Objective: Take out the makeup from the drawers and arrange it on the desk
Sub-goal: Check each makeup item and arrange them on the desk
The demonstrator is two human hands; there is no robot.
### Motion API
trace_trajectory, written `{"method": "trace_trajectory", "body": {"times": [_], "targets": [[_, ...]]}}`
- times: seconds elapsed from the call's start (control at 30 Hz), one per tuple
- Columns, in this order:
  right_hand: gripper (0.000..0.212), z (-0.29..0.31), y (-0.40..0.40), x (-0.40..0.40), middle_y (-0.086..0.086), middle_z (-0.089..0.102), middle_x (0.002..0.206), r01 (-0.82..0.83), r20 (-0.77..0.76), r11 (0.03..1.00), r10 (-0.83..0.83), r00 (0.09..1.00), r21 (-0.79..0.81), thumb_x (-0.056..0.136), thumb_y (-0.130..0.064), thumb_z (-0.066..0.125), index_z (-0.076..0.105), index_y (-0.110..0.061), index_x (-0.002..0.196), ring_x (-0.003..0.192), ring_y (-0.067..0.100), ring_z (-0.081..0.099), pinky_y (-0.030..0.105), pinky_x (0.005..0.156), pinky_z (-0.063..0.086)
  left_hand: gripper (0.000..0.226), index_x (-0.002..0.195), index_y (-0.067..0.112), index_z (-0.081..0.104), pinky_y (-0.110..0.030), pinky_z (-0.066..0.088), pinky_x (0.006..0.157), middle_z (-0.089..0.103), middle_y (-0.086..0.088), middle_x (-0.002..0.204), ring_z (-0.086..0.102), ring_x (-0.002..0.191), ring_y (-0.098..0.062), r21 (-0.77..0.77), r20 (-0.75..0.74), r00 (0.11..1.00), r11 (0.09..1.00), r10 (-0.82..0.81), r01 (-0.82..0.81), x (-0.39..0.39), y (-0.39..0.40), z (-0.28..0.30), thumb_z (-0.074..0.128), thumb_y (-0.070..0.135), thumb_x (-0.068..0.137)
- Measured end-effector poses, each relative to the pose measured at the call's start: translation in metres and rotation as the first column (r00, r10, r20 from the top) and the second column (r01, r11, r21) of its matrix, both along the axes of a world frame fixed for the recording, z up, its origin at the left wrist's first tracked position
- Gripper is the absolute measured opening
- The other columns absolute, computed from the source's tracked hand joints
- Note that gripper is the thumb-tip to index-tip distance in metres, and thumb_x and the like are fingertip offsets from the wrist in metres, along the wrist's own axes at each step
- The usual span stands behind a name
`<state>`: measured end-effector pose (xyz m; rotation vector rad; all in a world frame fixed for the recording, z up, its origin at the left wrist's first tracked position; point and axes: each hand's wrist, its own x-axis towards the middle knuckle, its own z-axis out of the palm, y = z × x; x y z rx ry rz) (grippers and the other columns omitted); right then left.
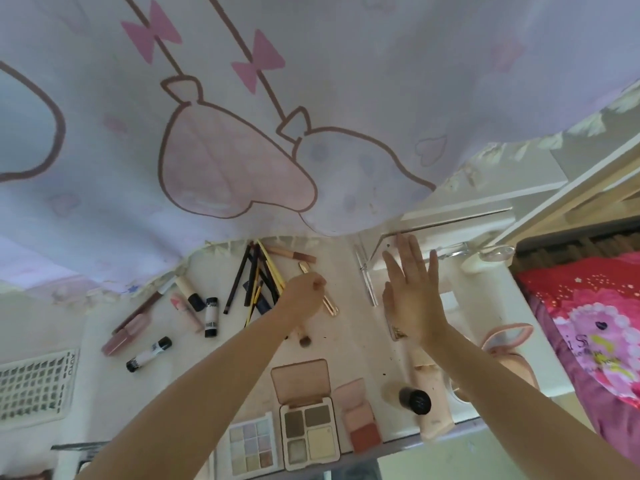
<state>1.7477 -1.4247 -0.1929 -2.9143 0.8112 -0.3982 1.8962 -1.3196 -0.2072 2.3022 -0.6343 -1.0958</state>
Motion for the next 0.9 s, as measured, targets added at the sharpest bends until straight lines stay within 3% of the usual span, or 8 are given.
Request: {"method": "trace_trajectory", "body": {"times": [0.07, 0.13, 0.2, 0.27, 0.43, 0.57, 0.7, 0.9], "targets": [[0.026, -0.004, 0.009, 0.01, 0.018, 0.063, 0.115, -0.187, 0.015, 0.97, 0.192, 0.981, -0.152, 0.072, -0.014, 0.052, 0.069, -0.007, 0.09, 0.111, 0.036, 0.057, 0.062, 0.09, 0.038, 0.029, 0.114, 0.011, 0.056, -0.016, 0.044, 0.062, 0.057, -0.007, 0.11, 0.053, 0.079, -0.014, -0.002, 0.044, 0.997, 0.998, 0.061, -0.061, 0.014, 0.021, 0.0, 0.035, 0.009, 0.094], [0.024, -0.005, 0.02, 0.03, 0.009, 0.065, 0.11, -0.32, -0.224, 0.947, 0.312, 0.923, 0.001, 0.079, -0.028, 0.057, 0.066, -0.01, 0.092, 0.11, 0.027, 0.059, 0.049, 0.097, 0.042, 0.031, 0.112, 0.009, 0.056, -0.022, 0.045, 0.073, 0.056, -0.008, 0.115, 0.052, 0.088, -0.017, 0.0, 0.096, 0.992, 0.996, 0.085, -0.085, 0.024, 0.041, 0.002, 0.034, 0.001, 0.091], [0.04, -0.014, 0.027, 0.055, 0.009, 0.058, 0.116, -0.206, -0.52, 0.936, 0.332, 0.787, 0.285, 0.086, -0.04, 0.05, 0.053, -0.009, 0.112, 0.111, 0.026, 0.052, 0.04, 0.095, 0.04, 0.033, 0.112, 0.007, 0.057, -0.03, 0.045, 0.082, 0.056, -0.011, 0.12, 0.055, 0.099, -0.025, -0.012, 0.14, 0.987, 0.997, 0.083, -0.082, 0.031, 0.056, 0.006, 0.034, -0.002, 0.09], [0.045, -0.023, 0.034, 0.073, 0.01, 0.055, 0.118, -0.084, -0.628, 0.929, 0.308, 0.715, 0.36, 0.088, -0.042, 0.048, 0.046, -0.008, 0.118, 0.111, 0.028, 0.051, 0.038, 0.088, 0.043, 0.033, 0.114, 0.007, 0.057, -0.029, 0.044, 0.085, 0.055, -0.011, 0.121, 0.054, 0.106, -0.026, 0.002, 0.216, 0.974, 0.998, 0.067, -0.069, 0.034, 0.066, 0.011, 0.033, 0.002, 0.092], [0.026, -0.025, 0.039, 0.091, 0.009, 0.056, 0.116, -0.057, -0.593, 0.956, 0.225, 0.773, 0.288, 0.09, -0.016, 0.042, 0.049, -0.007, 0.114, 0.106, 0.027, 0.056, 0.033, 0.082, 0.045, 0.035, 0.121, 0.01, 0.053, -0.024, 0.04, 0.09, 0.053, -0.007, 0.128, 0.052, 0.113, -0.023, 0.008, 0.326, 0.945, 1.0, -0.026, 0.025, 0.037, 0.086, 0.011, 0.035, 0.004, 0.091], [0.022, 0.0, 0.037, 0.083, 0.009, 0.05, 0.112, -0.209, -0.514, 0.945, 0.313, 0.799, 0.25, 0.093, -0.015, 0.039, 0.048, -0.007, 0.111, 0.099, 0.024, 0.056, 0.031, 0.075, 0.045, 0.043, 0.132, 0.013, 0.043, -0.023, 0.03, 0.102, 0.044, -0.004, 0.138, 0.041, 0.126, -0.02, -0.015, 0.395, 0.907, 0.986, -0.146, 0.166, 0.038, 0.096, 0.014, 0.038, 0.004, 0.09], [0.023, 0.047, 0.038, 0.074, 0.003, 0.049, 0.104, -0.295, -0.32, 0.908, 0.386, 0.865, 0.299, 0.096, -0.021, 0.034, 0.047, -0.01, 0.112, 0.084, 0.018, 0.052, 0.02, 0.066, 0.038, 0.055, 0.142, 0.017, 0.025, -0.026, 0.022, 0.109, 0.031, -0.001, 0.146, 0.025, 0.135, -0.018, -0.012, 0.379, 0.886, 0.955, -0.268, 0.295, 0.035, 0.097, 0.034, 0.046, 0.027, 0.093], [0.016, 0.116, 0.04, 0.068, -0.01, 0.048, 0.075, -0.383, 0.017, 0.751, 0.445, 0.896, 0.537, 0.095, -0.017, 0.041, 0.057, -0.017, 0.096, 0.06, -0.001, 0.045, 0.009, 0.057, 0.036, 0.03, 0.122, 0.012, 0.044, -0.023, 0.039, 0.085, 0.052, -0.005, 0.113, 0.046, 0.098, -0.016, -0.149, 0.623, 0.744, 0.897, -0.242, 0.416, 0.016, 0.083, 0.085, 0.032, 0.024, 0.097]]}}
